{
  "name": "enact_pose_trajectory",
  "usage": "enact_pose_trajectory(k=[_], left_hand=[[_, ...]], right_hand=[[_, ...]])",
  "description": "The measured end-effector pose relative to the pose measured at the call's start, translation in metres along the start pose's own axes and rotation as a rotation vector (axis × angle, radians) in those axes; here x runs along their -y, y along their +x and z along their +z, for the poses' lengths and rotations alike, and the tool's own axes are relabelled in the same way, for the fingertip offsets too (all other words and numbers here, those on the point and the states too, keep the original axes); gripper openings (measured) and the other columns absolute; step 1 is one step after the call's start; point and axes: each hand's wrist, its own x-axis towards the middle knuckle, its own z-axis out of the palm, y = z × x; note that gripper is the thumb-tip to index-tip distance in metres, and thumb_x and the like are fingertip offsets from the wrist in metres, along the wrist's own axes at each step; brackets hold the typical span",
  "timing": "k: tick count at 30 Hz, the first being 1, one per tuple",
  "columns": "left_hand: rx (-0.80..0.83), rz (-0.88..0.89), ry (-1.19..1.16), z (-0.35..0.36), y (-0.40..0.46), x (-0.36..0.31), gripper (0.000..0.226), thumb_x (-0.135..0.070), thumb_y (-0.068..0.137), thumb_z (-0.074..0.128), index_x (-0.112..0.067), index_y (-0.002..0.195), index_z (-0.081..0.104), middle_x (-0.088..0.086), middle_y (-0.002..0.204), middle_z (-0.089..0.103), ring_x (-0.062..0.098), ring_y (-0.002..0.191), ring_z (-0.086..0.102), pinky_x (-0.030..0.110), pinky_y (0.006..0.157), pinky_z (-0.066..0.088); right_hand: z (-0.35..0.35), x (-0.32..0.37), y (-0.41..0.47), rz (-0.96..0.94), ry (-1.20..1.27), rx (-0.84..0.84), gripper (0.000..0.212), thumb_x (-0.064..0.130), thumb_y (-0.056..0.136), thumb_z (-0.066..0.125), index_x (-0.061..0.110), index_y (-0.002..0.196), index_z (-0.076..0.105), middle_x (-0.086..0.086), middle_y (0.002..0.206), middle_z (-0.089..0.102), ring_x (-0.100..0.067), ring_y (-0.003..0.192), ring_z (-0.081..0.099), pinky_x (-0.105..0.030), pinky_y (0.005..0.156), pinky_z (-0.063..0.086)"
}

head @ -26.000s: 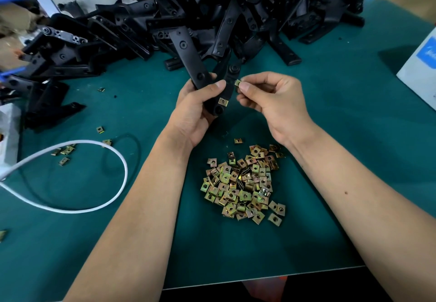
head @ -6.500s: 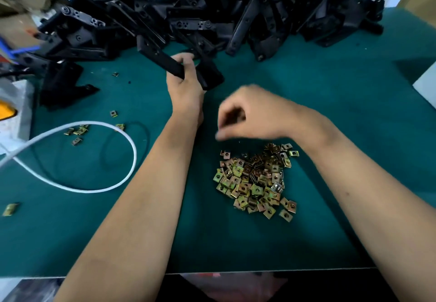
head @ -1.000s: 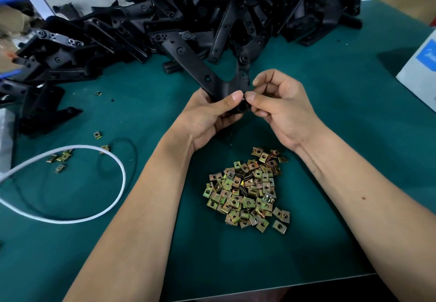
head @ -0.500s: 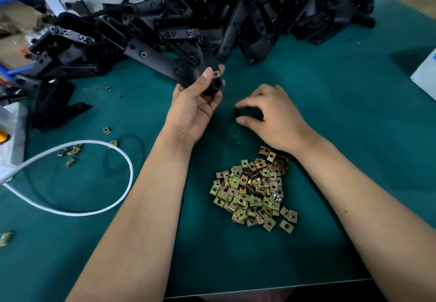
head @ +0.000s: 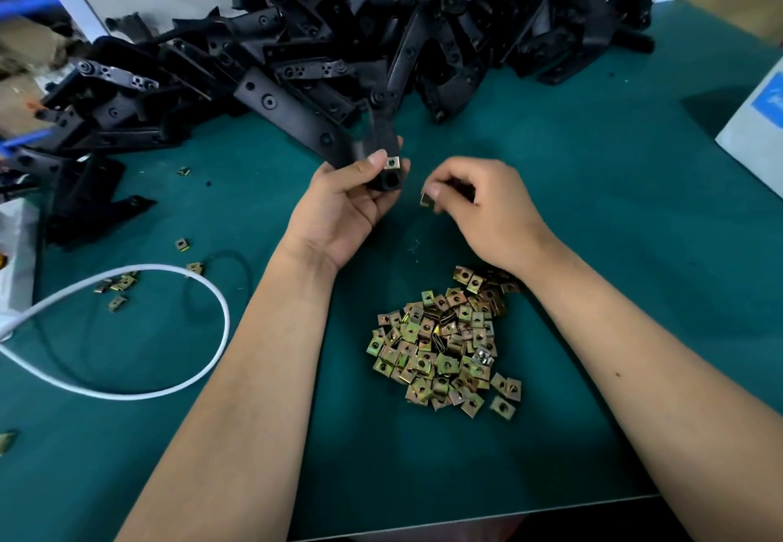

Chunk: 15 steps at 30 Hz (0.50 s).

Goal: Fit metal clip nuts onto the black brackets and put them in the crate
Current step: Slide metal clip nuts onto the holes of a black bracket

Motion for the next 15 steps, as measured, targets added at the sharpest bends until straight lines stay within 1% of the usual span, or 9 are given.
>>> enact_pose_trajectory(k=[2,4,6,8,10,12,14,15], left_hand=[[-0.008,-0.007,0.037,0.001,-0.001,0.0,0.026,-0.002,0.087,0.066,-0.005,0.113,0.064,0.004,0.101,0.076,0.019,0.088,0.075,0.029,0.076,0.059],[-0.04,-0.006,0.07,0.001,0.0,0.0,0.039,-0.001,0.085,0.069,-0.011,0.121,0.059,0.004,0.098,0.074,0.018,0.085,0.074,0.029,0.073,0.058],[-0.044,0.002,0.086,0.001,0.001,0.0,0.045,0.0,0.087,0.067,-0.019,0.127,0.058,0.003,0.096,0.073,0.018,0.083,0.073,0.029,0.07,0.057],[-0.036,0.016,0.104,0.001,0.001,0.001,0.048,0.001,0.088,0.065,-0.021,0.13,0.057,0.002,0.093,0.073,0.018,0.082,0.072,0.028,0.068,0.056],[-0.06,0.037,0.116,0.002,0.003,0.002,0.047,0.001,0.089,0.065,-0.019,0.13,0.057,0.0,0.091,0.073,0.018,0.081,0.073,0.028,0.068,0.056],[-0.103,0.064,0.095,0.003,0.005,0.003,0.044,0.002,0.09,0.063,-0.017,0.128,0.056,0.001,0.089,0.073,0.019,0.08,0.073,0.028,0.067,0.055],[-0.14,0.091,0.027,0.002,0.006,0.002,0.036,0.003,0.091,0.061,-0.016,0.122,0.056,0.002,0.087,0.072,0.021,0.079,0.072,0.028,0.066,0.055],[-0.155,0.104,-0.012,0.0,0.007,0.001,0.033,0.003,0.092,0.06,-0.016,0.118,0.056,0.002,0.086,0.072,0.021,0.078,0.072,0.028,0.066,0.055]], right_hand=[[0.0,0.003,0.0,0.121,0.346,-0.033,0.014,0.012,0.103,0.06,0.012,0.094,0.071,0.0,0.074,0.074,-0.012,0.066,0.058,-0.022,0.061,0.046],[-0.001,0.007,-0.001,0.199,0.636,-0.04,0.013,0.009,0.103,0.059,0.011,0.095,0.069,-0.007,0.076,0.075,-0.014,0.065,0.056,-0.022,0.052,0.043],[-0.004,0.008,-0.001,0.233,0.802,-0.02,0.01,0.009,0.103,0.06,0.009,0.097,0.069,-0.01,0.077,0.075,-0.014,0.064,0.059,-0.022,0.049,0.043],[-0.005,0.008,-0.001,0.26,0.862,-0.004,0.009,0.01,0.102,0.062,0.008,0.099,0.07,-0.012,0.079,0.075,-0.014,0.064,0.062,-0.021,0.048,0.044],[-0.003,0.005,0.0,0.291,0.783,-0.025,0.008,0.009,0.101,0.063,0.007,0.098,0.07,-0.012,0.08,0.076,-0.015,0.063,0.063,-0.023,0.048,0.046],[0.0,0.0,0.0,0.281,0.57,-0.059,0.008,0.007,0.1,0.064,0.007,0.096,0.071,-0.01,0.078,0.077,-0.015,0.062,0.062,-0.025,0.049,0.048],[0.001,-0.003,0.0,0.228,0.344,-0.058,0.008,0.009,0.098,0.067,0.011,0.095,0.074,-0.004,0.079,0.077,-0.008,0.062,0.063,-0.024,0.054,0.05],[0.001,-0.004,0.0,0.182,0.232,-0.048,0.007,0.011,0.097,0.069,0.014,0.095,0.075,0.001,0.08,0.076,-0.003,0.063,0.063,-0.021,0.058,0.05]])
